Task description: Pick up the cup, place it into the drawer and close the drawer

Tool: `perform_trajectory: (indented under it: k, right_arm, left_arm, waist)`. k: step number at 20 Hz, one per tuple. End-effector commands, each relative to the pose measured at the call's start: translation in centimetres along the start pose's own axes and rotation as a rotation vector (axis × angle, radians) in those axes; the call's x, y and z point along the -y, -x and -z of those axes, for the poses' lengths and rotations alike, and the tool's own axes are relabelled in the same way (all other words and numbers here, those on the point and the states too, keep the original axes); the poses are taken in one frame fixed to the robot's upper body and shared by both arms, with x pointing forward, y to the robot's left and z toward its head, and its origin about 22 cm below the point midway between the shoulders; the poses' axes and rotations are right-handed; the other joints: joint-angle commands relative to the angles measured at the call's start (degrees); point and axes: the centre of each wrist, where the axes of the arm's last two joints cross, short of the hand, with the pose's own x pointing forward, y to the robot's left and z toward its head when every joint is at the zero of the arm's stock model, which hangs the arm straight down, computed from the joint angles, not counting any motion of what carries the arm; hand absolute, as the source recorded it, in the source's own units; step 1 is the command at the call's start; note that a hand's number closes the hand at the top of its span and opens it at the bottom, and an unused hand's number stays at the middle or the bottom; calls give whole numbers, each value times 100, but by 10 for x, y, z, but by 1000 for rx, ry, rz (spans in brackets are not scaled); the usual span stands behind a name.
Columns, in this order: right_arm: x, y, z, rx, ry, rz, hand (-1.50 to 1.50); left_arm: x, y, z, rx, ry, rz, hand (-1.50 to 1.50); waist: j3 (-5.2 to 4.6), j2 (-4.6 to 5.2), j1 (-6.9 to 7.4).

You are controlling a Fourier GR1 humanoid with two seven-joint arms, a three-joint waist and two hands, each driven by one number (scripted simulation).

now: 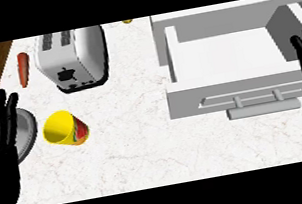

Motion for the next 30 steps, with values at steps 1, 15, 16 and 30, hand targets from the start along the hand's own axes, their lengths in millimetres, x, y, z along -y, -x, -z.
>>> perform_trajectory:
  k: [1, 15, 16, 30]
  right_arm:
    - [0, 1, -4, -30, -33, 19, -150]
    - [-3, 15, 21, -194, -204, 46, -150]
    - [-8, 26, 26, -179, -212, 49, -150]
    - [-1, 21, 55, -145, -210, 19, -150]
  left_arm:
    - [-14, 7, 6, 17, 111, -31, -150]
    - [-132, 74, 44, -225, 549, -464, -150]
    - [-130, 81, 52, -272, 552, -445, -150]
    - [-158, 165, 51, -404, 524, -331, -150]
  waist:
    - [-131, -74, -42]
    - [-138, -30, -95]
    - [-134, -35, -78]
    - [-140, -38, -127]
